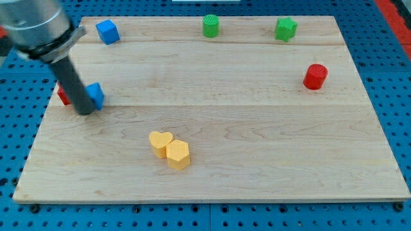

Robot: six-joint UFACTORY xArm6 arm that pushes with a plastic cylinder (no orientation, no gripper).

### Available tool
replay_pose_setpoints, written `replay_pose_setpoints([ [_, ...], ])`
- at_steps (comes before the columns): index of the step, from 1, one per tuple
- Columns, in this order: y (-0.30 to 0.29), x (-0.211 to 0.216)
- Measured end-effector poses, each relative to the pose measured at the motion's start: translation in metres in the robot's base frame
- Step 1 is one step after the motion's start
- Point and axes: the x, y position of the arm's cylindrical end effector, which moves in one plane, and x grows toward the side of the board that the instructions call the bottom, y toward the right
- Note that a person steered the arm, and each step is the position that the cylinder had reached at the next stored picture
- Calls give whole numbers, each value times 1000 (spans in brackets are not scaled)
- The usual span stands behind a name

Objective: Push the blue triangle below blue cube

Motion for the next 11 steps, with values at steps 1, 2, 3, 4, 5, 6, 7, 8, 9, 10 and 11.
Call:
replay_pose_setpoints([
  [1, 41, -52],
  [2, 31, -45],
  [3, 46, -15],
  [4, -3, -43],
  [5, -27, -79],
  [6, -28, -124],
  [7, -25, -133],
  [8, -14, -133],
  [9, -13, -133],
  [10, -12, -133],
  [11, 32, -137],
])
